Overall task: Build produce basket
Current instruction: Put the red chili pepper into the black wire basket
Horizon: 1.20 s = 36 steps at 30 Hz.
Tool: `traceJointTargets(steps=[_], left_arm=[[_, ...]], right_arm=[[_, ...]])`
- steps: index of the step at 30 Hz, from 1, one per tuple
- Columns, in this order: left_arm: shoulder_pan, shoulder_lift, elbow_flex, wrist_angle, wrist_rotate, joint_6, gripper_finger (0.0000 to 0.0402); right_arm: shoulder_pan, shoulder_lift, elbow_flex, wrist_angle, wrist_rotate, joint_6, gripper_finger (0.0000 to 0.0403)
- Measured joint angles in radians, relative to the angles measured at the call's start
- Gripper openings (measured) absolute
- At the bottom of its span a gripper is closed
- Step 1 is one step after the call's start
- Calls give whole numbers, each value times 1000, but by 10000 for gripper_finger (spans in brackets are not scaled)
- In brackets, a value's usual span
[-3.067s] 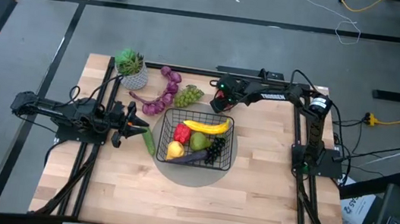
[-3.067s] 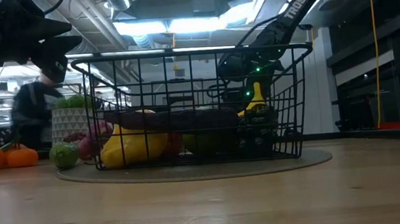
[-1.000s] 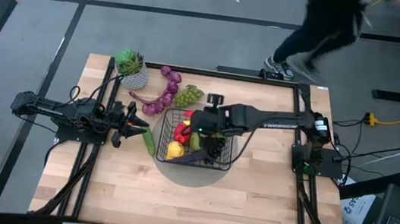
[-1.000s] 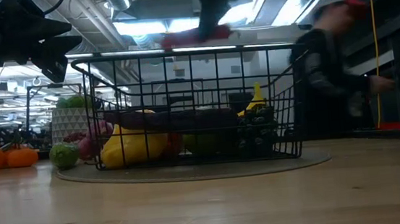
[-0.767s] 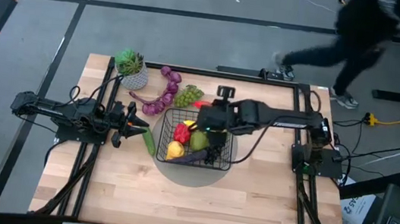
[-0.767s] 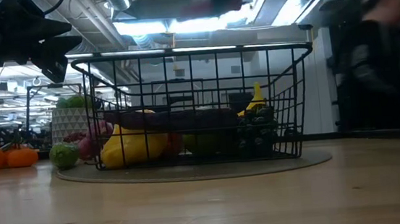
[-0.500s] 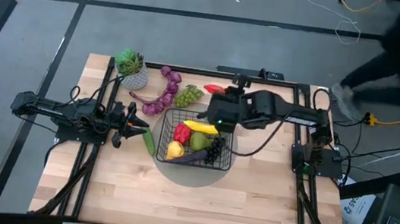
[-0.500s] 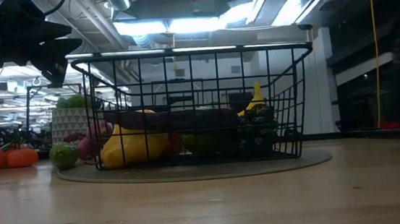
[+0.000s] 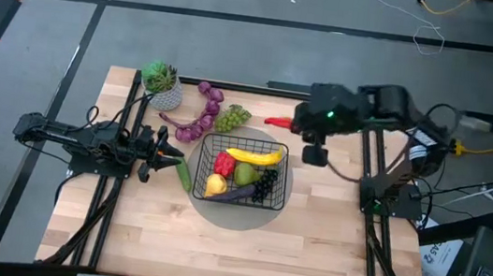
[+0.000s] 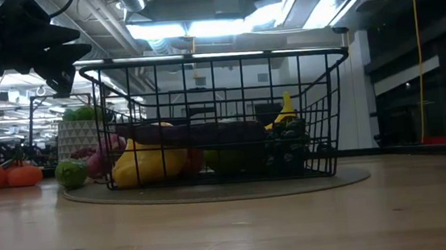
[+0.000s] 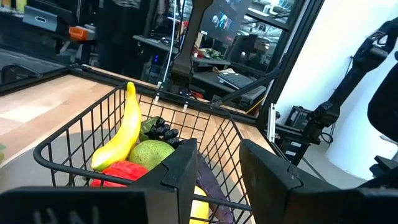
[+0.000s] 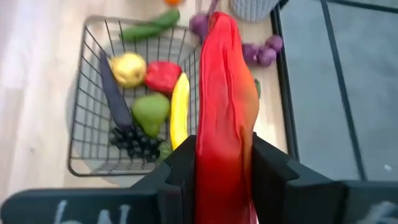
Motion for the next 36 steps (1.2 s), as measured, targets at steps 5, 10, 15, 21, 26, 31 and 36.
traceJointTargets(steps=[5,10,15,21,26,31,36], left_arm=[[0,0,0,0,0,0,115],[0,0,0,0,0,0,115],[0,0,0,1,0,0,115],[0,0,0,1,0,0,115],[0,0,0,1,0,0,115],[0,0,0,2,0,0,115],[0,0,0,2,0,-1,115]], right_arm=[[-61,-47,-19,106,-157,3,104],[-102,-47,-130,211,-362,5,104],[-115,-46,-292,306,-382,-25,104],[-105,-46,-462,433,-382,8,114],[-92,-46,-540,435,-383,0,131],[-88,-46,-560,462,-381,6,135],[-87,-47,-561,504,-381,111,135]])
